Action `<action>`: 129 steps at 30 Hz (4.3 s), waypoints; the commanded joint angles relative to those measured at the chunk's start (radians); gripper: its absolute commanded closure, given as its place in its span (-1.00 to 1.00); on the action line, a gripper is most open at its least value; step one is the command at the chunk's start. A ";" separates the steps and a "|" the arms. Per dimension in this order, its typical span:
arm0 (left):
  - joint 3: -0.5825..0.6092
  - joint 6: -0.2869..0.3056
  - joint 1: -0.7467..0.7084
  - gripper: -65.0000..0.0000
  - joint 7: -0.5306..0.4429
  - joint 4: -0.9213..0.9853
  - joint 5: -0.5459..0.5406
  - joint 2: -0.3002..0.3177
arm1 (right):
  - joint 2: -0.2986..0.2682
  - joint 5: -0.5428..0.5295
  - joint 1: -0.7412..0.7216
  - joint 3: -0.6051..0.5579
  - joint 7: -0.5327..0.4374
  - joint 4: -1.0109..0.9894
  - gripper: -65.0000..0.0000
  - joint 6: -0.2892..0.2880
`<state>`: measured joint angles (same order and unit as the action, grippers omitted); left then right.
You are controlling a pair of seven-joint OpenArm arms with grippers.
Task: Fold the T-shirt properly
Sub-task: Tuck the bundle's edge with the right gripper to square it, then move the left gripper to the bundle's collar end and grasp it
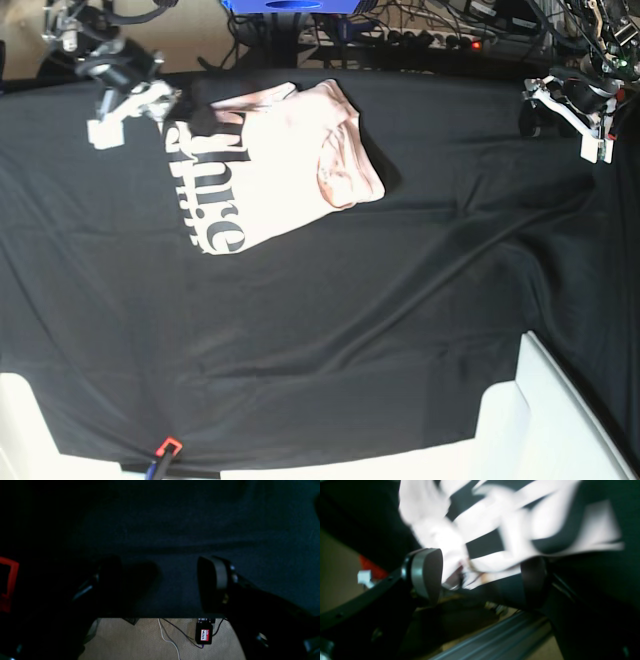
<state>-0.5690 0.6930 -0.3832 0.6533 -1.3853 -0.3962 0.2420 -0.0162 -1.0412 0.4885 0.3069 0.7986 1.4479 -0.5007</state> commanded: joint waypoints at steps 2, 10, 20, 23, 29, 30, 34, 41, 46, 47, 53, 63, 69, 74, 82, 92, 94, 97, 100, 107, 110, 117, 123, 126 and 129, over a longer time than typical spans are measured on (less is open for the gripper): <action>-0.007 0.005 -0.003 -0.33 -0.017 -0.013 -0.011 0.020 | -0.005 -0.020 -0.007 0.033 -0.009 0.014 -0.40 -0.017; -0.007 0.005 -0.003 -0.33 -0.017 -0.013 -0.011 0.020 | -0.005 -0.018 -0.023 0.051 0.000 0.014 -0.40 -0.017; -0.007 0.005 -0.003 -0.33 -0.016 -0.013 -0.011 0.020 | -0.001 -0.018 -0.040 0.053 0.046 0.012 0.40 -0.040; -0.007 0.005 -0.003 -0.33 -0.016 -0.013 -0.011 0.020 | -0.003 -0.018 -0.046 0.051 0.048 0.012 0.78 -0.071; -0.007 0.005 -0.003 -0.33 -0.016 -0.013 -0.011 0.020 | -0.003 -0.018 -0.046 0.058 0.048 0.011 0.87 -0.071; -0.007 0.005 -0.003 -0.33 -0.016 -0.013 -0.011 0.020 | -0.003 -0.018 -0.046 0.058 0.048 0.011 0.97 -0.071; -0.007 0.005 -0.003 -0.33 -0.016 -0.013 -0.011 0.020 | -0.003 -0.018 -0.049 0.090 0.048 -0.039 0.99 -0.069; -0.007 0.005 -0.003 -0.33 -0.014 -0.013 -0.011 0.020 | -0.003 -0.018 -0.052 0.157 0.048 -0.080 0.99 -0.069; -0.007 0.005 -0.003 -0.33 -0.014 -0.013 -0.011 0.020 | -0.003 -0.018 -0.052 0.194 0.048 -0.078 0.99 -0.069; -0.007 0.005 -0.003 -0.33 -0.014 -0.013 -0.011 0.020 | -0.003 -0.018 -0.052 0.194 0.048 -0.078 0.99 -0.069; -0.007 0.005 -0.003 -0.33 -0.014 -0.013 -0.011 0.020 | -0.005 -0.018 -0.052 0.189 0.049 -0.078 0.99 -0.069; -0.007 0.005 -0.003 -0.33 -0.014 -0.013 -0.011 0.018 | -0.003 -0.018 -0.070 0.194 0.140 -0.075 0.62 -0.068; -0.001 0.005 -0.003 -0.34 -0.014 -0.013 -0.011 0.013 | 0.029 -0.050 -0.040 0.206 0.235 -0.069 -0.39 -0.068; 0.000 0.005 -0.003 -0.35 -0.013 -0.030 -0.022 -0.019 | 0.029 -0.090 0.020 0.245 0.229 0.049 -0.44 -0.069; 0.005 0.005 0.034 -0.36 0.087 -0.110 -0.082 -0.171 | 0.029 0.003 0.023 0.315 0.222 0.146 -0.44 -0.069; 0.166 0.005 0.065 -0.34 0.156 -0.052 -0.327 -0.137 | 0.017 0.052 0.023 0.309 0.222 0.144 -0.44 -0.071; 0.205 0.005 0.068 -0.34 0.155 -0.052 -0.327 -0.137 | 0.012 0.052 0.014 0.308 0.222 0.141 -0.44 -0.071; 0.223 0.005 0.069 -0.36 0.155 -0.053 -0.330 -0.143 | 0.011 0.071 0.011 0.309 0.224 0.141 -0.44 -0.071; 0.218 0.005 0.071 -0.37 0.155 -0.053 -0.350 -0.154 | 0.011 0.098 0.011 0.309 0.224 0.141 -0.44 -0.072; 0.212 0.005 0.071 -0.65 0.153 -0.052 -0.416 -0.149 | 0.011 0.114 0.011 0.314 0.224 0.139 -0.44 -0.074; 0.217 0.005 0.083 -0.65 0.153 -0.039 -0.415 -0.154 | 0.011 0.114 0.011 0.312 0.224 0.139 -0.44 -0.074; 0.257 0.005 0.083 -0.65 0.159 -0.047 -0.421 -0.177 | 0.011 0.115 0.011 0.308 0.224 0.139 -0.44 -0.074; 0.301 0.005 0.072 -0.65 0.161 -0.047 -0.421 -0.185 | 0.011 0.115 0.011 0.308 0.222 0.139 -0.44 -0.074; 0.301 0.005 0.063 -0.65 0.162 -0.045 -0.444 -0.183 | 0.011 0.115 0.005 0.308 0.222 0.139 -0.44 -0.074; 0.300 0.005 0.049 -0.65 0.185 -0.044 -0.570 -0.157 | 0.009 0.117 -0.004 0.308 0.222 0.129 -0.44 -0.074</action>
<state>-0.2657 0.6865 -0.3367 0.8494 -1.4143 -0.9565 0.0696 0.0017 -0.9089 0.4808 0.6128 1.0298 1.5665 -0.5610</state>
